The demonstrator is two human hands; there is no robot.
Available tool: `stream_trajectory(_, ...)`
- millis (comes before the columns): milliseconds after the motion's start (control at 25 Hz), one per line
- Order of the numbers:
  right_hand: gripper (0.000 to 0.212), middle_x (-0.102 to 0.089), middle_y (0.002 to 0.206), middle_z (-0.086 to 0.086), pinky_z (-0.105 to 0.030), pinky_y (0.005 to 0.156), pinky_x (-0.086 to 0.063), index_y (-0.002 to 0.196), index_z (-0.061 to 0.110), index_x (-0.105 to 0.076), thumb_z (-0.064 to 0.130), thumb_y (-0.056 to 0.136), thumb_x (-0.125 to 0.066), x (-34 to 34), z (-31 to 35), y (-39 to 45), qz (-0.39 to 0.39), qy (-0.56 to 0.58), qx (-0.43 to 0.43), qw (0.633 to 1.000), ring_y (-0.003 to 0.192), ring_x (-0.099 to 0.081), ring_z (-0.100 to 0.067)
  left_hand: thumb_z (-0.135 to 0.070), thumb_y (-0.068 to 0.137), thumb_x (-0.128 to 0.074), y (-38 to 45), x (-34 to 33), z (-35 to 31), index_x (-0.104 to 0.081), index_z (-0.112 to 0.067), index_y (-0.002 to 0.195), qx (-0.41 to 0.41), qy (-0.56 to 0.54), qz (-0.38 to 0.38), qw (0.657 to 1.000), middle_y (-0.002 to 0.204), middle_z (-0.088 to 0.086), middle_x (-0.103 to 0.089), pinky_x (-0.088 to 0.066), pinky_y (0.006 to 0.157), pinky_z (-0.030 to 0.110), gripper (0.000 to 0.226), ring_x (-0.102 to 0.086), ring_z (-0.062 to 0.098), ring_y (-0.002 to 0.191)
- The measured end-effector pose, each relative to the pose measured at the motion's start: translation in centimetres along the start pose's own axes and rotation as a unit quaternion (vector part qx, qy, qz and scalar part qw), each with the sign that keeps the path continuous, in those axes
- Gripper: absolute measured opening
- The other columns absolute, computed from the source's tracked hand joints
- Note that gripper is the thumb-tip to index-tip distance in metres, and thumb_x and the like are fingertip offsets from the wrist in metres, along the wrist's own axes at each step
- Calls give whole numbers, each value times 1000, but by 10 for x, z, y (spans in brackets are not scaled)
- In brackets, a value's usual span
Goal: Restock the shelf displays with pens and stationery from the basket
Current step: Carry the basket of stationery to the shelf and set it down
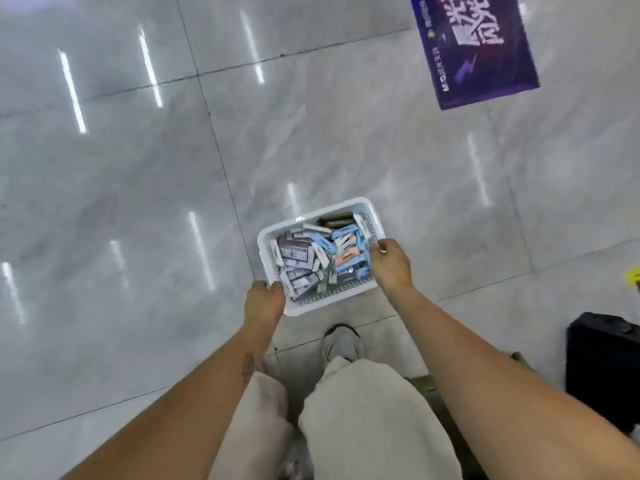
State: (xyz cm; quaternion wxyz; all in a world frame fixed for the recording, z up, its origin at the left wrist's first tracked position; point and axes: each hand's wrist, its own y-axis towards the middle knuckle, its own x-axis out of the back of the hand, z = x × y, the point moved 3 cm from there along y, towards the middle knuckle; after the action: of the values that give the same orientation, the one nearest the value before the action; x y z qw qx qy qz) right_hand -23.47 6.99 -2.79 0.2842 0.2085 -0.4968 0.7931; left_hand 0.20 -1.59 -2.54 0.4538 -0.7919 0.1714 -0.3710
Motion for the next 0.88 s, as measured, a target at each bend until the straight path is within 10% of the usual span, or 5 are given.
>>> stream_trajectory(200,48,-46,144,-19,-34,99,-42,142,0,-43,32,106,-40,-35,-47,89,-22,-37,-13,999,128,-50,-35,-34,101,-44,94,-54,18,-44,1,132,60,-80,-33,994,123,16,-59,-54,77,37,47,-61,30,96)
stream_trajectory(480,45,-53,125,-17,-32,86,-41,122,3,-58,37,107,-34,-44,-51,114,-71,-21,-18,997,110,-56,-31,-33,102,-39,116,-50,14,-48,3,122,-4,-36,-122,992,123,22,-54,-51,88,44,42,-57,37,105)
stream_trajectory(880,42,-50,67,-2,-32,56,-36,78,7,-48,40,105,-45,54,73,-79,-62,55,73,994,62,-46,-16,-41,105,-25,-59,154,-39,-44,-7,91,-138,124,-190,964,76,7,-53,-40,64,39,41,-52,31,71)
